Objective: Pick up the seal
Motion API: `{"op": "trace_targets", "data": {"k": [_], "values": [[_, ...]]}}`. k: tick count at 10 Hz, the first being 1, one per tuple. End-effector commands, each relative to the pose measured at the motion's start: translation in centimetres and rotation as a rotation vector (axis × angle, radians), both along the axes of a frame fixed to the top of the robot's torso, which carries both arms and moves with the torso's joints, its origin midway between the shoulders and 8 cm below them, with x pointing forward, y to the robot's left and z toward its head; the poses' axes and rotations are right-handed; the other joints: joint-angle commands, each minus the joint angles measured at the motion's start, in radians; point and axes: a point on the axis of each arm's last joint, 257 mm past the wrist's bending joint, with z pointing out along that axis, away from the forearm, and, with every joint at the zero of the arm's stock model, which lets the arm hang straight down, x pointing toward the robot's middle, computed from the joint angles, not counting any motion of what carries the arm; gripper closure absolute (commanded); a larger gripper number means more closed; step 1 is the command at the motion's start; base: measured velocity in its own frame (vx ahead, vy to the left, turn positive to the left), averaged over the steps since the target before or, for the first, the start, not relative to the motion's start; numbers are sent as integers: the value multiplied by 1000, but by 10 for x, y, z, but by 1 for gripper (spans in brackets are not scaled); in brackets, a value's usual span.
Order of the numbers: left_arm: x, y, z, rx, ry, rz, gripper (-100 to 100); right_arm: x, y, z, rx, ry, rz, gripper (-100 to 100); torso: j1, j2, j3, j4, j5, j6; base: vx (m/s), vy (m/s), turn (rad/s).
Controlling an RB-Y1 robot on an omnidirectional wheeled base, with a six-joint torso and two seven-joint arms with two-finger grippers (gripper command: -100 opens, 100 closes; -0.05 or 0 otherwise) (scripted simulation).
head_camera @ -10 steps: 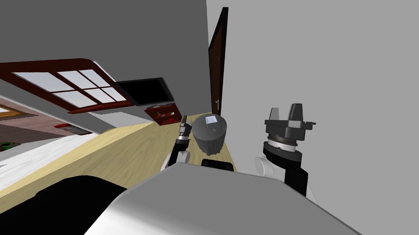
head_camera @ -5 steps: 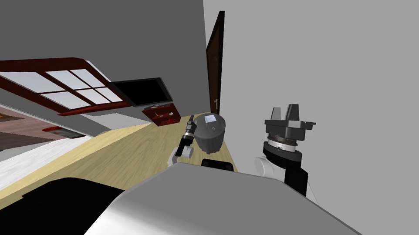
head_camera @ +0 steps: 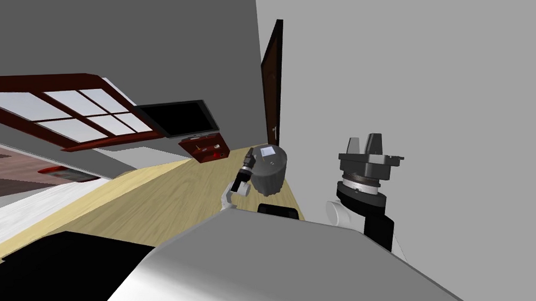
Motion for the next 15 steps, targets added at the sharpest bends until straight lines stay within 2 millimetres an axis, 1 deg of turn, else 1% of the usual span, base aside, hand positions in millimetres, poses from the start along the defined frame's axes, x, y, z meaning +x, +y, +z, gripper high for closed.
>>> {"op": "trace_targets", "data": {"k": [1, 2, 3, 4, 5, 6, 7, 8, 9, 10, 11, 12, 13, 14, 15], "values": [[15, -6, -11, -2, 37, -14, -100, 0, 0, 0, 0, 0, 0, 0, 0, 0, 0, 0, 0, 0, -35, -1, -43], [18, -7, -13, 0, 40, -16, -100, 0, 0, 0, 0, 0, 0, 0, -1, 0, 0, 0, 0, 0, -28, 1, -27], [28, -12, -20, -2, 69, -25, -100, 0, 0, 0, 0, 0, 0, 0, -1, -1, 0, 0, 0, 0, -32, 5, -66], [32, -13, -24, 0, 76, -27, -100, 0, 0, 0, 0, 0, 0, 0, -1, -1, 0, 0, 0, 0, -27, 5, -31], [43, -17, -32, -1, 108, -36, -100, 0, 0, 0, 0, 0, 0, 0, -1, -1, -1, 0, 0, 0, -31, 3, -53], [45, -18, -35, 0, 113, -36, -100, 0, 0, 0, 0, 0, 0, 0, -1, -1, 0, 0, 0, 0, -27, 7, -27], [55, -23, -40, -1, 140, -44, -100, 0, 0, 0, 0, 0, 0, 0, -1, -1, 0, 0, 0, 0, -29, 8, -41], [58, -23, -46, 2, 151, -44, -100, 0, 0, 0, 0, 0, 0, 0, -1, -1, 0, 0, 0, 0, -23, 6, -33], [68, -27, -52, 1, 180, -51, -100, 0, 0, 0, 0, 0, 0, 0, 0, -1, -1, 0, 0, 0, -21, 8, -47], [70, -27, -57, 3, 191, -50, -100, 0, 0, 0, 0, 0, 0, 0, 0, -1, -1, 0, 0, 0, -18, 5, -28], [82, -31, -65, 4, 225, -55, -100, 0, 0, 0, 0, 0, 0, 0, 0, -1, -1, 0, 0, 0, -18, 2, -54], [83, -31, -68, 5, 232, -54, -100, 0, 0, 0, 0, 0, 0, 0, -1, -2, -1, 0, 0, 0, -15, 5, -27], [94, -35, -73, 6, 262, -59, -100, 0, 0, 0, 0, 0, 0, 0, -1, -2, -1, 0, 0, 0, -15, 5, -41], [94, -33, -80, 8, 275, -56, -100, 0, 0, 0, 0, 0, 0, 0, -1, -2, -1, 0, 0, 0, -12, 5, -21], [105, -37, -84, 9, 305, -59, -100, 0, 0, 0, 0, 0, 0, 0, 0, -2, -1, 0, 0, 0, -10, 5, -36]]}}
